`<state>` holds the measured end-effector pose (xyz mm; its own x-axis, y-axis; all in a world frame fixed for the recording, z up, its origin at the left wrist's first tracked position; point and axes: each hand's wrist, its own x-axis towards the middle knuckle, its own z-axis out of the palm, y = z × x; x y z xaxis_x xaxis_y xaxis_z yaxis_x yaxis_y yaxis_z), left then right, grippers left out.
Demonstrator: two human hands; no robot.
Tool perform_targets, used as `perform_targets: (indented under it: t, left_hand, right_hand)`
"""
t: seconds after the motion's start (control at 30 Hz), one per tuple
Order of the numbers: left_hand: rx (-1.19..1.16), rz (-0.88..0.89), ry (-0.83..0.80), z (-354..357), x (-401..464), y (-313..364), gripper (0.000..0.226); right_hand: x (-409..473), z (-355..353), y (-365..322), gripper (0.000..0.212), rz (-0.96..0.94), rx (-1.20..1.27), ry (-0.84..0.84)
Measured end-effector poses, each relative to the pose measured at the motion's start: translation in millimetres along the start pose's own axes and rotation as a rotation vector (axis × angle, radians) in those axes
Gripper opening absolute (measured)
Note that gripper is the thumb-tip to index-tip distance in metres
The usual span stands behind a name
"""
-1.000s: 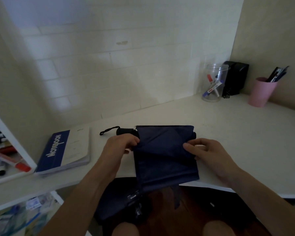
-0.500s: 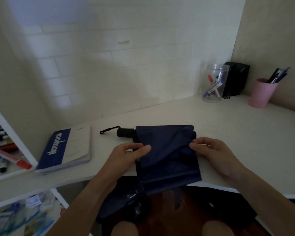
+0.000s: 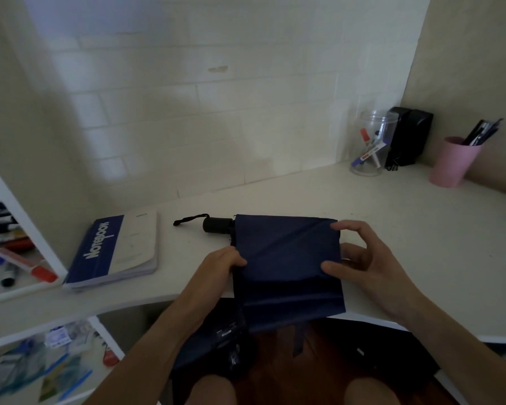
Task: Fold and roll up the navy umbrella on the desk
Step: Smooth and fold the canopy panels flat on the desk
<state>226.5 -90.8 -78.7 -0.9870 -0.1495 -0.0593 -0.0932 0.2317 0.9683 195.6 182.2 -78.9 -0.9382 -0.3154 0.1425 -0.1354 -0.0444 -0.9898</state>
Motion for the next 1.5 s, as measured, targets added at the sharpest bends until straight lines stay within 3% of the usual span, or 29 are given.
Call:
perform_targets:
  t: [0.1,0.2,0.3,0.43,0.63,0.77,1.03,1.3,1.43,1.5]
  left_hand:
    - [-0.014,0.029,0.014,3,-1,0,0.008]
    - [0.007,0.025,-0.04,3,-7,3,0.024]
    - [0.187,0.073,-0.08,2,-10,2,0.042]
    - [0.325,0.111,0.021,-3,-11,-2,0.064]
    - [0.332,0.086,0.04,-4,-15,-6,0.049]
    - [0.475,0.145,0.097,-3,-14,-10,0.043]
    - [0.732,0.213,0.035,-10,-2,-7,0.024]
    - [0.339,0.055,0.025,-9,45,12,0.041]
    - [0.349,0.046,0.056,-6,49,4,0.036]
    - [0.439,0.092,0.054,-8,47,-4,0.043]
  right_hand:
    - [-1,-4,6,0.057,-0.091,-0.205,-0.059]
    - [0,-4,11,0.053,-0.175,-0.433,-0.065]
    - [-3,-2,15,0.05,-0.257,-0.605,0.02]
    - [-4,-10,24,0.044,-0.443,-0.904,0.109]
    - [-11,-12,18,0.022,-0.657,-1.149,0.091]
    - [-10,-15,13,0.016,-0.812,-1.271,-0.076]
    - [-3,-17,16,0.019,-0.768,-1.295,-0.229]
    - [36,-16,-1,0.037,-0.543,-1.267,-0.193]
    - [42,-17,1,0.043,-0.479,-1.211,-0.179]
    - [37,-15,4,0.037,-0.499,-1.179,-0.179]
